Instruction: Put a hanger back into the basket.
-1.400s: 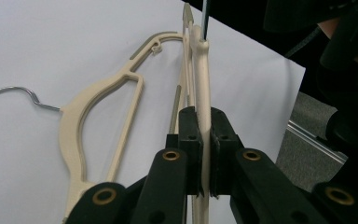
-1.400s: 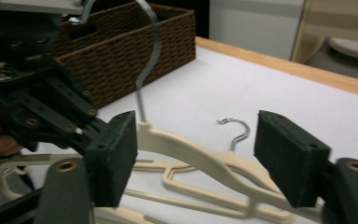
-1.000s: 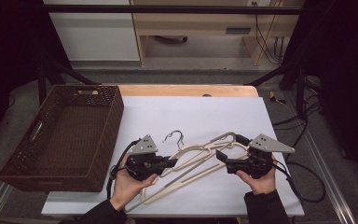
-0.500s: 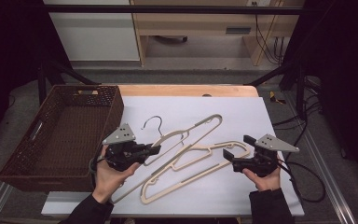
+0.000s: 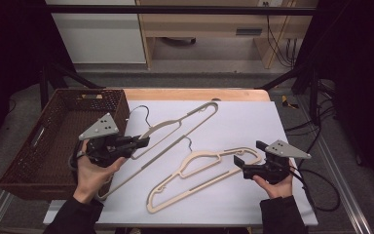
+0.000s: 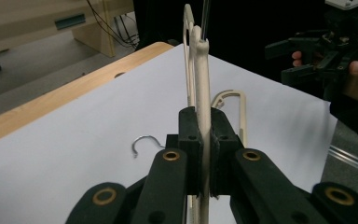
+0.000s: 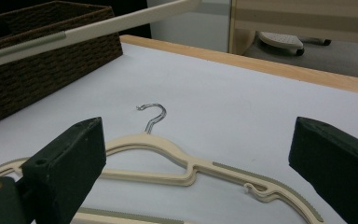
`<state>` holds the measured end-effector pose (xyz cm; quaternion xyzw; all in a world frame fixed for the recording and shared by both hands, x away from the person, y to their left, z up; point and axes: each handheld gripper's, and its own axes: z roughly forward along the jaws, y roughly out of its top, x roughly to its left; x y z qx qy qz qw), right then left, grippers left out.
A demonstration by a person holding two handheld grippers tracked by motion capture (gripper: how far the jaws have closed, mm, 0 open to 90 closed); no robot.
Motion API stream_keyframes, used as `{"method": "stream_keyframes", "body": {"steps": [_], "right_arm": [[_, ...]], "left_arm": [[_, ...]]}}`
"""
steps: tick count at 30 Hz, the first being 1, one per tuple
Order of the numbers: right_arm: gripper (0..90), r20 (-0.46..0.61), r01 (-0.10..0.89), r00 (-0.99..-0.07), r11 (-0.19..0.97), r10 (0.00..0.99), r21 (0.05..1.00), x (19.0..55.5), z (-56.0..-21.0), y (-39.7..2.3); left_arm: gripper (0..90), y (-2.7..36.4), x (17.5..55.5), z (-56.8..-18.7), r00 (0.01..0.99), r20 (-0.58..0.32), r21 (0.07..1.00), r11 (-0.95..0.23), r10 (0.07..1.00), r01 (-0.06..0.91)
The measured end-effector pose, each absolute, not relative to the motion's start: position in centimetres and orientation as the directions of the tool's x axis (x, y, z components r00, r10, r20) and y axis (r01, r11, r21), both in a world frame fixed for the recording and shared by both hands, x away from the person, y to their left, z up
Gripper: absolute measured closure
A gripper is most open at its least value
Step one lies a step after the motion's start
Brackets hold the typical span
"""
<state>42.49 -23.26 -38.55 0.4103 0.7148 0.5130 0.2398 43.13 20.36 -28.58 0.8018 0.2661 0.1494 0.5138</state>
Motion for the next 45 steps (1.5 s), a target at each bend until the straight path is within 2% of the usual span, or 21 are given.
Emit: {"method": "stream_keyframes", "body": {"steps": [14,25,35,45], "right_arm": [[3.5,0.081,0.341,-0.540,0.130,0.838,0.931,42.5,-38.7,-23.5],[2.3,0.070,0.338,-0.535,0.138,0.842,0.931,42.6,-38.7,-23.6],[2.1,0.059,0.341,-0.534,0.150,0.844,0.928,42.7,-38.8,-23.6],[2.0,0.054,0.351,-0.536,0.164,0.843,0.922,42.8,-39.0,-23.4]], "left_arm": [[85.7,25.2,46.1,-26.4,0.785,-0.025,0.911,-0.309,0.618,0.273],[85.7,29.0,48.1,-26.6,0.766,-0.014,0.923,-0.287,0.642,0.258],[85.7,32.6,49.9,-27.3,0.708,0.002,0.913,-0.290,0.706,0.286],[85.7,36.5,50.6,-28.3,0.662,-0.022,0.912,-0.256,0.749,0.320]]}}
